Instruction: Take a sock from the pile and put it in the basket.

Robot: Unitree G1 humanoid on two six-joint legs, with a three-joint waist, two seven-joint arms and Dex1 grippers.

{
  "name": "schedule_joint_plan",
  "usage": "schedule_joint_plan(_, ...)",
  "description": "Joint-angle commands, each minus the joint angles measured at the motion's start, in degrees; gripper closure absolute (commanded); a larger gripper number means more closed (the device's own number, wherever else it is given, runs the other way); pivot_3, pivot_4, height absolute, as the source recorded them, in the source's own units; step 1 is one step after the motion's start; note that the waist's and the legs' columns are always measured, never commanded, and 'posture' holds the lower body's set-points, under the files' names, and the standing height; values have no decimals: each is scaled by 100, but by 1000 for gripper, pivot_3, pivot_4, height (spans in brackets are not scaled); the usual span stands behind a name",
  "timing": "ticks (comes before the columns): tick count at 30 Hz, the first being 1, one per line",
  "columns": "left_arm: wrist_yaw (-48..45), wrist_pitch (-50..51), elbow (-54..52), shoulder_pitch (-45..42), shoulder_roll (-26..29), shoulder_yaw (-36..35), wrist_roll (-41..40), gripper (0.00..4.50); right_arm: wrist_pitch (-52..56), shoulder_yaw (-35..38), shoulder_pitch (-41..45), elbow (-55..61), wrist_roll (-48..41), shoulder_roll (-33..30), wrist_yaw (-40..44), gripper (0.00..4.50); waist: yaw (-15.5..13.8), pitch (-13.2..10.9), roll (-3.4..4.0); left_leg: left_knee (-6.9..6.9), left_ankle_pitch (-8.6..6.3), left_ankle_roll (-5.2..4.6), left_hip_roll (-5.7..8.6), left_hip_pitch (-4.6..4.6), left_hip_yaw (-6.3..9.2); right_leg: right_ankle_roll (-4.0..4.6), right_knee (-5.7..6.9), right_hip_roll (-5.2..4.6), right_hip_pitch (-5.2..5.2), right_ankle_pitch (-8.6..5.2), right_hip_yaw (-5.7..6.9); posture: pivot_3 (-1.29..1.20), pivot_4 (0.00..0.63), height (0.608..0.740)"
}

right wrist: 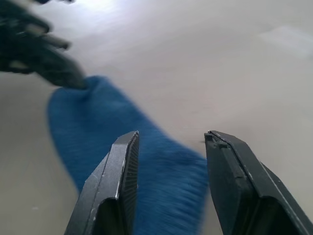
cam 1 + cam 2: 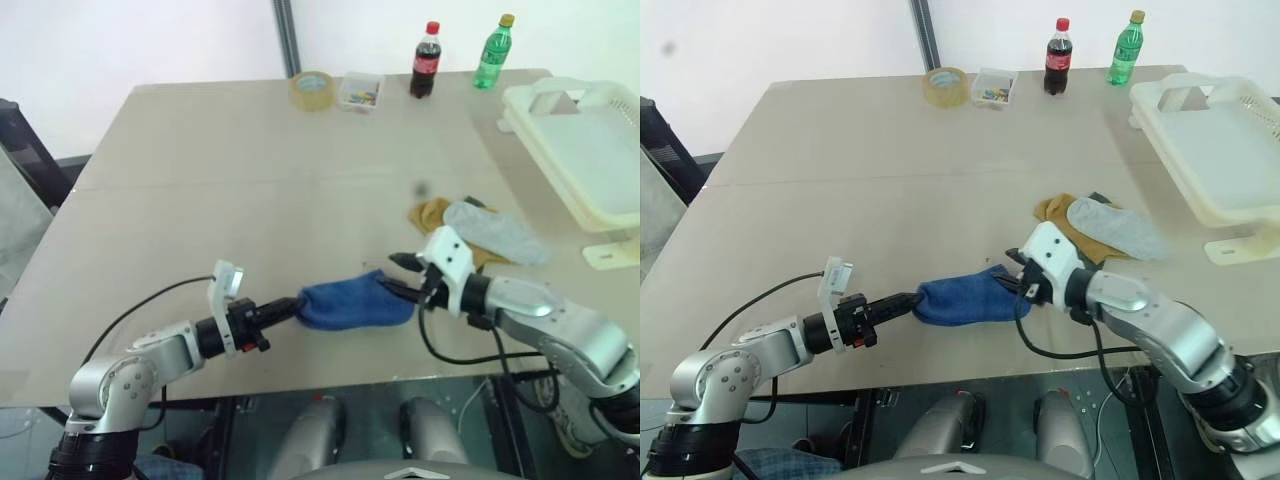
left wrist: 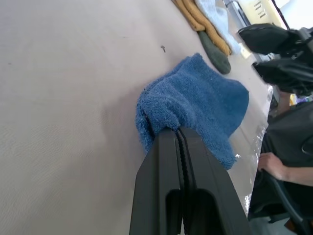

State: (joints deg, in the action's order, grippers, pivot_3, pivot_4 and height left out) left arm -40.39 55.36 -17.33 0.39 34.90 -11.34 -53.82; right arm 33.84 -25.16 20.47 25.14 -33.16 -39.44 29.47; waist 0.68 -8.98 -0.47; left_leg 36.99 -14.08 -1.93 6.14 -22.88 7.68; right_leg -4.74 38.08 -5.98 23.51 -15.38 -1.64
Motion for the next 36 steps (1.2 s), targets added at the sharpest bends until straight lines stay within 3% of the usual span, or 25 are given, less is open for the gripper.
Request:
schedule_joint_plan(1,-91,-79,-74,30,34,-5,41,4500,-247,-226,85,-450,485,174,578,2352,-5,0,-1,0,0,0,0,0,1,0,0,0,0,0,2,0,150,740)
schedule_joint_plan(12,-236,-166,-129,220,60,-56,80,4500,-286,-444,170,-1340,1697,531,1153,2352,8,12,-6,0,0,2,-7,9,0,9,3,1,-3,6,0,0,150,740)
schedule_joint_plan(17,-465,110,-274,360,145,-397,-534,2762,-287,-379,69,-1358,1916,570,1268,2297,7,20,-11,0,0,2,-11,11,0,10,3,0,-4,8,0,0,150,740)
schedule_joint_plan(21,-134,436,63,272,190,-670,-780,720,-273,-350,-5,-1343,2040,587,1334,2297,-2,36,-21,1,0,2,-12,12,1,10,3,0,-5,8,1,0,150,740)
schedule_joint_plan(23,-149,542,202,301,488,-557,-493,51,-265,-320,-37,-1324,2063,612,1345,2297,0,42,-28,1,0,2,-12,14,1,10,3,3,-6,8,2,0,150,740)
schedule_joint_plan(27,-143,579,446,229,812,-282,-100,51,-240,-293,-75,-1292,2131,653,1385,2297,-3,63,-11,0,-1,2,-11,28,1,11,0,6,-21,8,2,0,150,740)
schedule_joint_plan(32,7,866,448,-178,444,146,-211,51,-234,-269,-94,-1308,2254,703,1405,2297,-46,78,3,-20,-16,-22,-9,99,4,11,-13,4,-91,7,7,0,150,740)
schedule_joint_plan(36,54,1153,609,-485,94,302,-361,51,-174,-226,-142,-1253,2320,736,1398,2297,-56,90,8,-21,-16,-22,-9,103,5,10,-12,6,-94,7,8,0,150,740)
